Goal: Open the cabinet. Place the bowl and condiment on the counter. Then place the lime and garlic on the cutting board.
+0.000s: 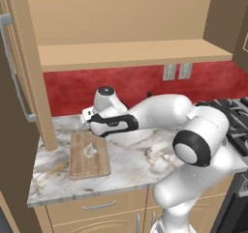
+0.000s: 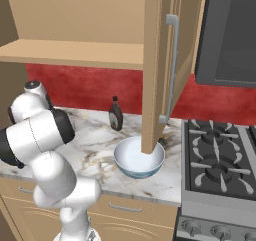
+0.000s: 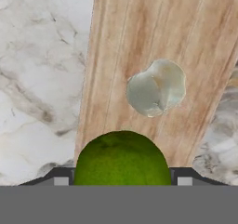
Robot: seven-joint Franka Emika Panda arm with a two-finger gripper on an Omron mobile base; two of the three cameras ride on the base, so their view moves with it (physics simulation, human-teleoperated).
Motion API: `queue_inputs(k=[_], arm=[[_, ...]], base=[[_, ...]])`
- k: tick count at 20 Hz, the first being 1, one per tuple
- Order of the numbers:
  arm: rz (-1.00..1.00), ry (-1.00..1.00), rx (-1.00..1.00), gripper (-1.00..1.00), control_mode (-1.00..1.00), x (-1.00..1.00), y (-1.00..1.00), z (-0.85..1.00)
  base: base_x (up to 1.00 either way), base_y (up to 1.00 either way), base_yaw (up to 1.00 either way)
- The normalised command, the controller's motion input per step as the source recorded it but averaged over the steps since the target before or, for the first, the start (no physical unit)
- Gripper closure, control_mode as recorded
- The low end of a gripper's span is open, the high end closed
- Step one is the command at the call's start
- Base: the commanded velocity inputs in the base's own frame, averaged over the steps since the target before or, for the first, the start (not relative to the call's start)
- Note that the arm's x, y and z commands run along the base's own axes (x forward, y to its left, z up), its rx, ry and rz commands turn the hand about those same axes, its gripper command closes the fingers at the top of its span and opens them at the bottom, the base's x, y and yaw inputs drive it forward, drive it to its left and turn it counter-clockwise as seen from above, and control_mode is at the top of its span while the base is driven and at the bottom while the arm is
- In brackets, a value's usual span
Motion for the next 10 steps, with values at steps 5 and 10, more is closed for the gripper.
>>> queue_inputs(k=[5, 10], arm=[[0.0, 0.0, 0.0, 1.0, -1.0, 0.16, 0.0, -0.53], [0.0, 0.0, 0.0, 1.0, -1.0, 0.14, 0.01, -0.47]], base=[[0.0, 0.0, 0.0], [0.0, 0.0, 0.0]])
